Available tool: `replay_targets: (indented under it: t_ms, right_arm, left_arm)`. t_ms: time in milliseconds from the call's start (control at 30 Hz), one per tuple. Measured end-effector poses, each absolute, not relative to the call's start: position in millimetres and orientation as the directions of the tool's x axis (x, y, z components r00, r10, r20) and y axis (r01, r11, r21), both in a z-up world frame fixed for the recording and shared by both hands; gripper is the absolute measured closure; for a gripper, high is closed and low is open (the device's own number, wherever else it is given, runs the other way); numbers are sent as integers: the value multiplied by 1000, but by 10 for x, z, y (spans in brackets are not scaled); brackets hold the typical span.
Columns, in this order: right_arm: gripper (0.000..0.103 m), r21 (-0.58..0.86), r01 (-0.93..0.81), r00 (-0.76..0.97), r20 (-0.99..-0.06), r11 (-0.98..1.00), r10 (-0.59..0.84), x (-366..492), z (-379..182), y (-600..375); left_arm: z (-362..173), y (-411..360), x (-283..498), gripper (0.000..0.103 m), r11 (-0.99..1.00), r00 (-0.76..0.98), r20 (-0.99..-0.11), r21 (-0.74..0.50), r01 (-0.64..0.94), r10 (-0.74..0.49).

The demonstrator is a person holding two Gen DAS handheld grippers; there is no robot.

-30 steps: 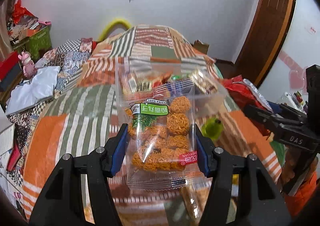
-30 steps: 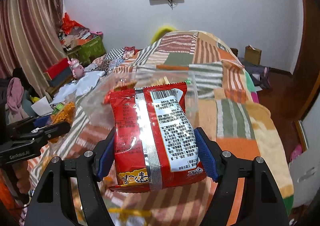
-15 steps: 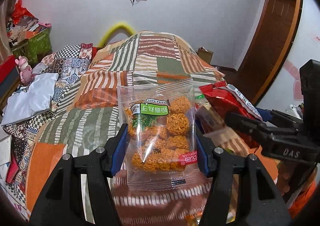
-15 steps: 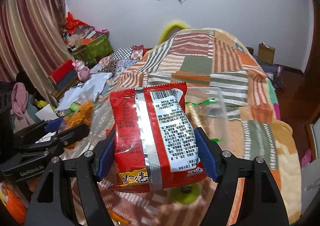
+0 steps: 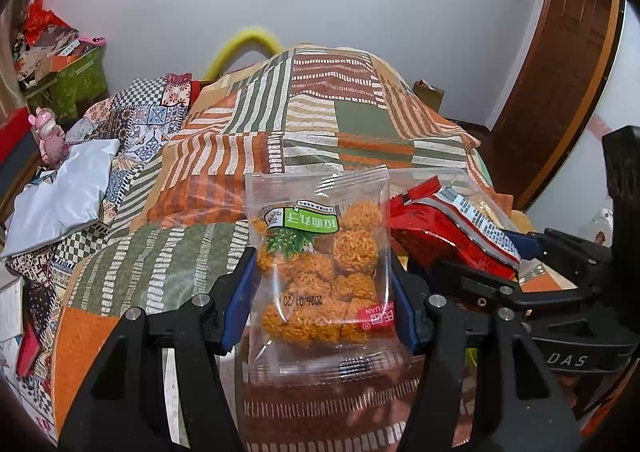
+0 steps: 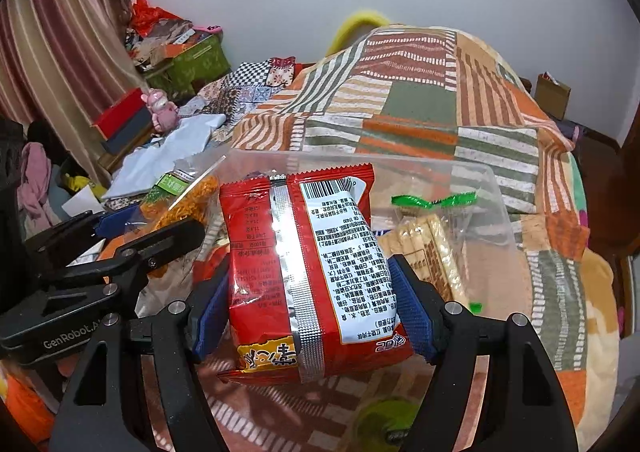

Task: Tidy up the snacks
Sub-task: 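Carry the puff bag and red bag into the clear box and release both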

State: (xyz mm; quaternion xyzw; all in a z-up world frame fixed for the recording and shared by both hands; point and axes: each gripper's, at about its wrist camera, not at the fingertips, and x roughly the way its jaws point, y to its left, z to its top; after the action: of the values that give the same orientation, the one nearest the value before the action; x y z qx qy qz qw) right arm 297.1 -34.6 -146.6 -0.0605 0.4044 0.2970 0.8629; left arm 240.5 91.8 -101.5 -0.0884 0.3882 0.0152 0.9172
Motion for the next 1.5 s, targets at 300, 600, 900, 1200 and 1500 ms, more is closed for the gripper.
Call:
replay_targets:
  t_ms: [300,600,900,1200,1500]
  right_arm:
    - [32,63,-543,555,-722,837,414,3058,-1445,-310]
    - [16,-48,-536,591,-734,843,334,2987,-1474,-305]
    - [16,-23,-554,578,-729,832,365,2882,-1395,-472]
    - [16,-5,-541,612,-688,841,390,2718,-1212,-697]
    - [16,2,-549,616,-676,836,406,2566,-1217,-839]
  left_arm:
    - [-1074,931,2587,44,985,682,-731,-130,-116,-16]
    - [-1106,968,2594,36,981,662,-749,-149,-123,-31]
    - [-1078,905,2478,35,983,662,-747,-159,-96,-57]
    - [-1052,747,2348,32,987,668,-739,-156,-50,-83]
    - [-1162,732,2545,31,989,635,-770,-135,-62,-65]
